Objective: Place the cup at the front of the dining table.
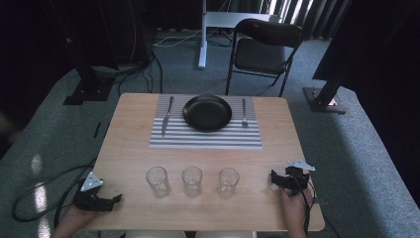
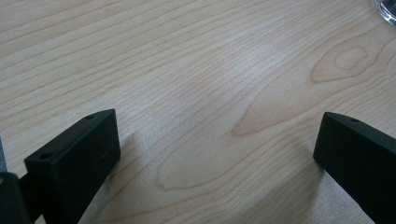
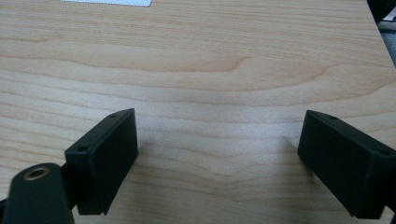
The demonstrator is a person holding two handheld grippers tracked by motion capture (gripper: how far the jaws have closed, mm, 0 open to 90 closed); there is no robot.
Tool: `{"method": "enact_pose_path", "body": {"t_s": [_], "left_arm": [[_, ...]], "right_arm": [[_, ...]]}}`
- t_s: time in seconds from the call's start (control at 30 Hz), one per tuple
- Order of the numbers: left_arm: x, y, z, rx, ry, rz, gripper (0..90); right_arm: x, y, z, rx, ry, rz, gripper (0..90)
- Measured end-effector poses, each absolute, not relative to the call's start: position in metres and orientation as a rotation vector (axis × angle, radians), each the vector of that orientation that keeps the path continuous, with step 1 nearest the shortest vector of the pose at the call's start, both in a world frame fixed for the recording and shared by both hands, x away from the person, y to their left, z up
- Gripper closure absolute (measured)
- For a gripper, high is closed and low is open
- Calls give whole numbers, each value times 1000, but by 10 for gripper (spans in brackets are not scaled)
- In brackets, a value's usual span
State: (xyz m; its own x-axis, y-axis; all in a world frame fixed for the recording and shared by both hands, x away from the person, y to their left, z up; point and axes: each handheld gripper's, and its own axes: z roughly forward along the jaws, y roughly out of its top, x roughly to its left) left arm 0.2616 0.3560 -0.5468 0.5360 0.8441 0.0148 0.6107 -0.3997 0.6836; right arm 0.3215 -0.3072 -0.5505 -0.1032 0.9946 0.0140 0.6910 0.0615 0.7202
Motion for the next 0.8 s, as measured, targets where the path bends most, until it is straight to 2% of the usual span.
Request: {"method": "enact_pose_path", "body": {"t_s": [0.67, 0.8], "left_arm": [[264, 356, -545, 2179, 1138, 457, 10], [264, 357, -544, 2175, 1138, 459, 37]], "right_arm": [[321, -307, -551, 1678, 1848, 801, 115], [321, -307, -551, 1677, 1848, 801, 115]]}}
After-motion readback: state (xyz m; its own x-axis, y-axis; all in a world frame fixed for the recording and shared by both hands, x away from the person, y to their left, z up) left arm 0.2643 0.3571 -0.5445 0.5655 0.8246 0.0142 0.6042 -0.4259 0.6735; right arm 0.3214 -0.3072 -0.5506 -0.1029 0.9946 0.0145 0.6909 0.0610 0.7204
